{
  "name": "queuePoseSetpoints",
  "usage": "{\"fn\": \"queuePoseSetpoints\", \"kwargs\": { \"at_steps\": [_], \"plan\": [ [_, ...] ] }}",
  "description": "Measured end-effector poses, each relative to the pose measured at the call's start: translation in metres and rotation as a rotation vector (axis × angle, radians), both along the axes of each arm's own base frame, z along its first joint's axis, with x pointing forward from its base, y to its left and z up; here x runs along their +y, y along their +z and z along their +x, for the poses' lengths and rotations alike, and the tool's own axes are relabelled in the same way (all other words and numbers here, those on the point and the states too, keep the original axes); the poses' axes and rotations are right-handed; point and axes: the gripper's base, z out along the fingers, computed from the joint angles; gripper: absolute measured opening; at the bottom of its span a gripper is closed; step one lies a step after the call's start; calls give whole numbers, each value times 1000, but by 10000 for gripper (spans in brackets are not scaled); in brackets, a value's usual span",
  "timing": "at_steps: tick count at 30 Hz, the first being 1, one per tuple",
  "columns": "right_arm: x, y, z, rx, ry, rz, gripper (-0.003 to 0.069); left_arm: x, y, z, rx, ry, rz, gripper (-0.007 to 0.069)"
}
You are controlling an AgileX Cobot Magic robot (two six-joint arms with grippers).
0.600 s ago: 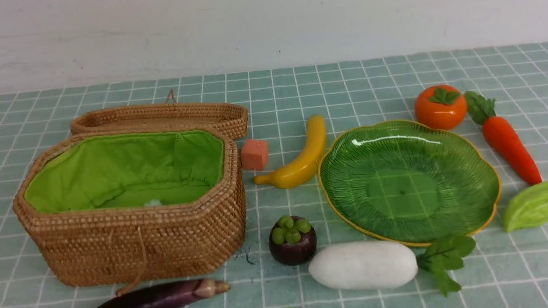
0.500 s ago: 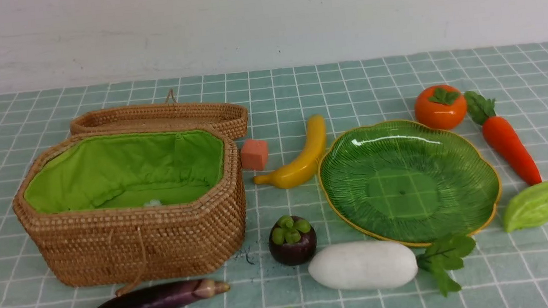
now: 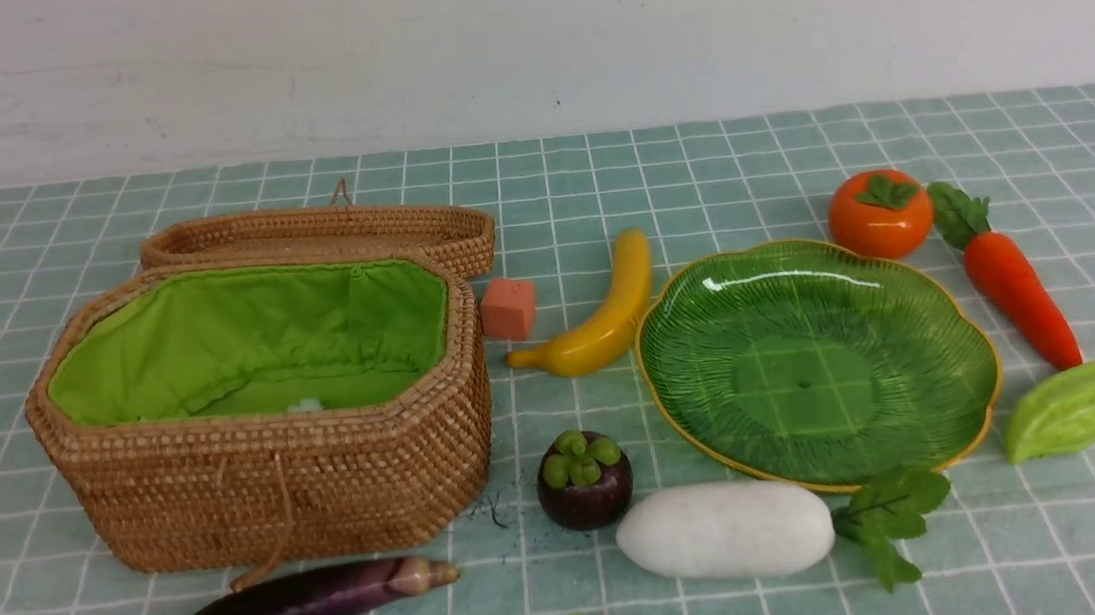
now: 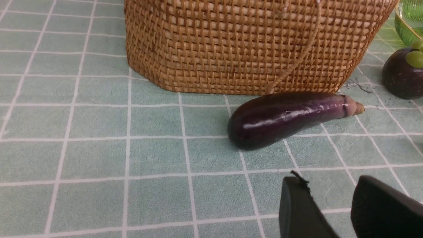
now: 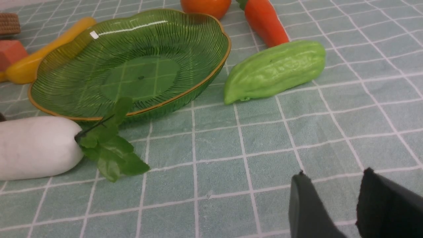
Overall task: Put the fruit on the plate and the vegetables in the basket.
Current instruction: Use the left arm to grab an eggplant and put it into the left basket
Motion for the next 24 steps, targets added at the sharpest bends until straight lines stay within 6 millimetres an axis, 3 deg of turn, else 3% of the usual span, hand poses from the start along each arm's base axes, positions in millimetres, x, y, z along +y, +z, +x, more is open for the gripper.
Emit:
{"fn": "queuePoseSetpoints", "kwargs": {
  "at_steps": [8,14,19,21,24],
  "plan": [
    [0,0,0,0,0,0,241,-1,6,1,-46,11,-87,239],
    [0,0,0,0,0,0,241,-5,20,3,-82,73,-614,239],
    [0,0,0,0,1,1,241,-3,27,4,-103,106,-842,234],
    [0,0,0,0,1,1,241,-4,28,4,-89,105,-881,209],
    [0,0,0,0,1,1,241,-9,44,-1,-77,41,-836,97]
  ]
}}
